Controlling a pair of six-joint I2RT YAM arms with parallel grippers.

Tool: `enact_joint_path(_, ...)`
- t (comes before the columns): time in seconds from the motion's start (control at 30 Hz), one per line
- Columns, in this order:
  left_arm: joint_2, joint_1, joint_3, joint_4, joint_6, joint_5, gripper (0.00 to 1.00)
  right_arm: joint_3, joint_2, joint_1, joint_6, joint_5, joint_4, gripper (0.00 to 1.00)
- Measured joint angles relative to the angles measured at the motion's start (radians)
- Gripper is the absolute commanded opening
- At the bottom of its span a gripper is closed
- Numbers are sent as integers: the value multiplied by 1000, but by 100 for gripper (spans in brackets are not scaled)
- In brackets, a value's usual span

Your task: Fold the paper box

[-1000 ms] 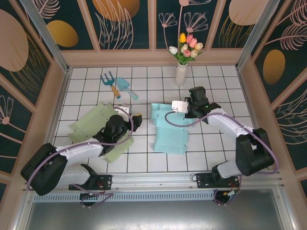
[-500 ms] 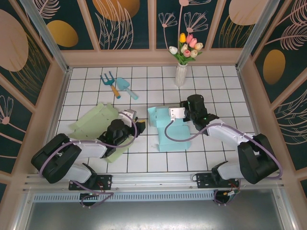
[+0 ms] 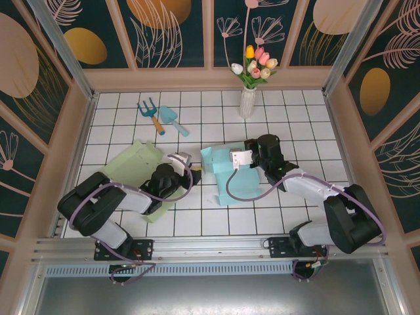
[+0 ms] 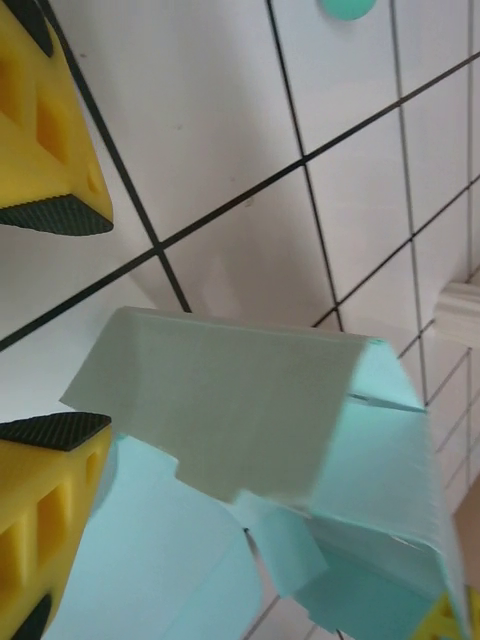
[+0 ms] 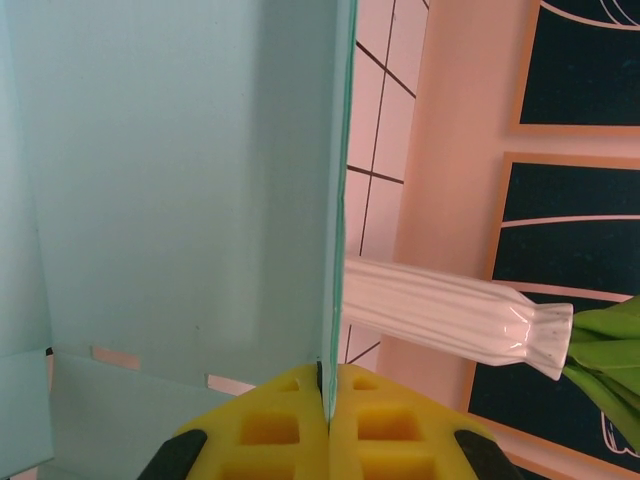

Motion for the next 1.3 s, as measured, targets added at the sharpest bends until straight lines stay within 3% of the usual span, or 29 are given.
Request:
enact_joint_path(0.87,81,0,77,39,64,36,46,-13,0,21,-19,0,12,0)
enact_joint_path(1.3,110,-77,108,47,63,40,42,-13,0,21,-19,1,12,0)
